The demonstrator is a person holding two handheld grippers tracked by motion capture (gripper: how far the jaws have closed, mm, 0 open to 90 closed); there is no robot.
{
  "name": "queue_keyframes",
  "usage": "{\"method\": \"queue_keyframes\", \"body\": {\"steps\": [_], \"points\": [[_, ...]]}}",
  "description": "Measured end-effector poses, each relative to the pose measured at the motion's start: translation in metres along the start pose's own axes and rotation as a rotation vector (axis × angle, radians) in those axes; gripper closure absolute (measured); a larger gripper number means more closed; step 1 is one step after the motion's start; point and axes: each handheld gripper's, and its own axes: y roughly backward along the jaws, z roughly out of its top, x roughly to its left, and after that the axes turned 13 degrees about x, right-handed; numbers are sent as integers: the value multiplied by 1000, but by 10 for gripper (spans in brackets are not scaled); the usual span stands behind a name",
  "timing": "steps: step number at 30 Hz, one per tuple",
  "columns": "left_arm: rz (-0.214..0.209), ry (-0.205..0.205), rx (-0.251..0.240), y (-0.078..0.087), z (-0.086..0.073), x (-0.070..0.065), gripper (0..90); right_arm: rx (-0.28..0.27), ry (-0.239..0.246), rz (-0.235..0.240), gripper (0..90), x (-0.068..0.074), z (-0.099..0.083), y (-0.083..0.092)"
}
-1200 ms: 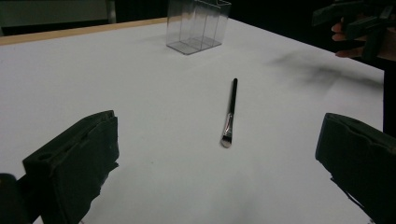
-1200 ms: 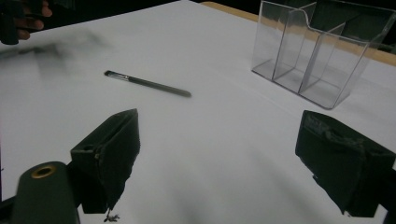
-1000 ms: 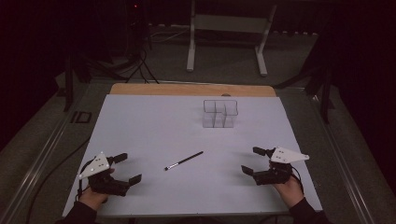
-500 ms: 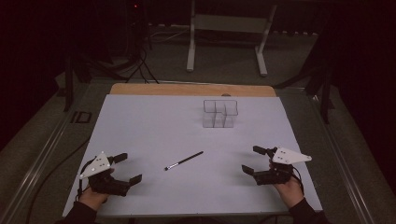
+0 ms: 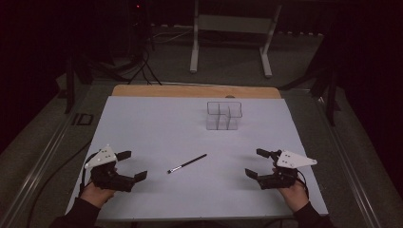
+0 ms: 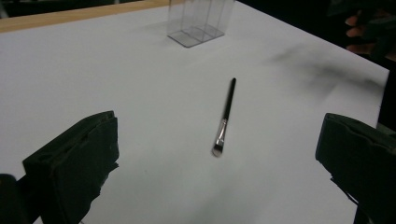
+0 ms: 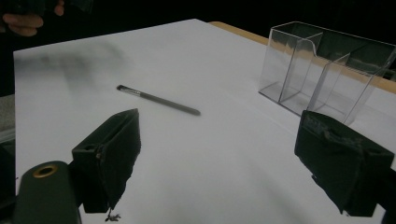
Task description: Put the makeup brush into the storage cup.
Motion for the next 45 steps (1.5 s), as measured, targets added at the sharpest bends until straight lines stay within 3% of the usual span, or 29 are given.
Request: {"method": "queue_keyframes", "body": {"steps": [4,20,40,45], "points": [[-17,-20,9,1,9,-1,7,-6,-7,5,146,-1,0,0],[-52,-125,137,-9,56,-9,8,-11,-5,11,146,-1,0,0],[-72,-171,305,-40,89,-15,16,-12,-11,14,146,-1,0,0],[-90,-169,387,-53,97,-15,16,-12,-11,16,146,-1,0,0]]}}
